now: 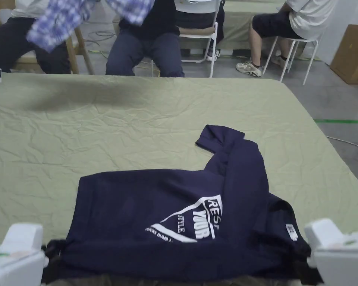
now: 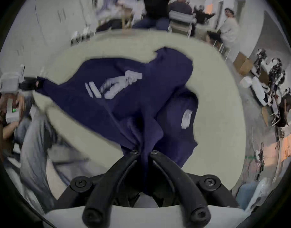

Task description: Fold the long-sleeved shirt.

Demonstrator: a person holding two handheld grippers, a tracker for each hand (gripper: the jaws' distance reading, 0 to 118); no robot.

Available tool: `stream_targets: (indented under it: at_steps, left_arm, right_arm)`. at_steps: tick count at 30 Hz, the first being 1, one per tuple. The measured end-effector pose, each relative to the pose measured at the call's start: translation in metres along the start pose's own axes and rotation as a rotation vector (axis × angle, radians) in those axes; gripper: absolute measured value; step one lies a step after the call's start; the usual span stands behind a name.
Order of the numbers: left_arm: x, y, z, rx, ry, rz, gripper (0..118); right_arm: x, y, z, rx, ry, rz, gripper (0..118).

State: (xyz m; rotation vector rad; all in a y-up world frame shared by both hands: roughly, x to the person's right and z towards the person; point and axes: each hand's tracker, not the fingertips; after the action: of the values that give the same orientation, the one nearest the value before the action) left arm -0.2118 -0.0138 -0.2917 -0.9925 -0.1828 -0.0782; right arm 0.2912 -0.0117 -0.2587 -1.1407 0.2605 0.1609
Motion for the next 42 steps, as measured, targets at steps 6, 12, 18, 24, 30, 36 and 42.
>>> stream_targets:
  at_steps: [6,12,18,24,30,36,42]
  left_arm:
    - [-0.002,-0.043,-0.026,-0.127,0.000,0.031,10]
    - [-0.003,-0.027,-0.026,-0.078,-0.011,0.020,101]
    - [-0.006,0.019,0.007,0.103,-0.028,0.039,99]
    - [0.007,0.062,-0.012,0.188,-0.018,-0.027,3]
    - [0.017,0.088,-0.032,0.178,-0.081,-0.024,3]
    - [0.021,0.115,-0.068,0.170,-0.052,-0.039,3]
    - [0.019,0.130,-0.090,0.141,-0.047,0.000,3]
  right_arm:
    - [-0.007,-0.035,-0.055,-0.253,0.064,0.075,4]
    - [-0.002,-0.020,-0.059,-0.184,-0.027,0.023,67]
    - [0.013,0.016,0.001,0.069,-0.063,-0.076,103]
    - [0.024,0.051,0.006,0.180,-0.117,-0.135,0]
    - [0.059,0.104,-0.026,0.208,-0.073,-0.184,14]
    - [0.138,0.223,-0.124,0.113,-0.170,-0.255,79]
    - [0.166,0.276,-0.213,-0.064,-0.185,-0.305,66]
